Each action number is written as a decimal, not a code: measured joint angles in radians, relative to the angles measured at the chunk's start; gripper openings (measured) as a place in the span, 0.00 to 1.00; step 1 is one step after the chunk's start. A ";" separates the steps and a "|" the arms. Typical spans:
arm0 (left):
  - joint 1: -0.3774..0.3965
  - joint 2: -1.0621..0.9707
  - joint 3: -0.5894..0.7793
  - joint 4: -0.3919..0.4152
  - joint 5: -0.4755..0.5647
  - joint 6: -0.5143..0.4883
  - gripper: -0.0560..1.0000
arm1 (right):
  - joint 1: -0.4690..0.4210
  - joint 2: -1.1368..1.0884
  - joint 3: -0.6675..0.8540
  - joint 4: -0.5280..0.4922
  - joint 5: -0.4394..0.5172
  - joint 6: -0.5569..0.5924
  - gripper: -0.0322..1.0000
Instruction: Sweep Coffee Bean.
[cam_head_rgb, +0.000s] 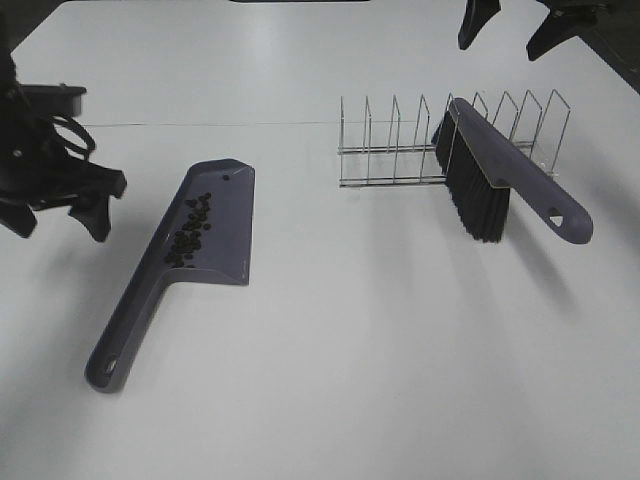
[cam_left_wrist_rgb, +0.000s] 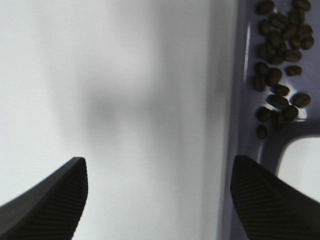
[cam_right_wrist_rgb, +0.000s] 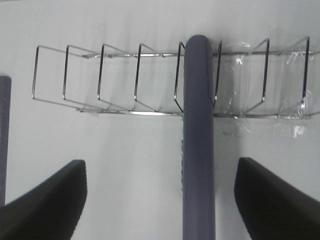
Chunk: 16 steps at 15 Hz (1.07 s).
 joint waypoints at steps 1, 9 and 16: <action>0.046 -0.021 -0.024 0.000 0.018 0.024 0.74 | 0.000 -0.039 0.057 -0.002 0.000 -0.006 0.72; 0.295 -0.401 0.161 0.004 0.105 0.143 0.74 | 0.000 -0.506 0.698 -0.005 0.000 -0.059 0.72; 0.303 -0.913 0.441 -0.063 0.154 0.252 0.74 | 0.000 -0.906 1.093 -0.010 0.001 -0.059 0.71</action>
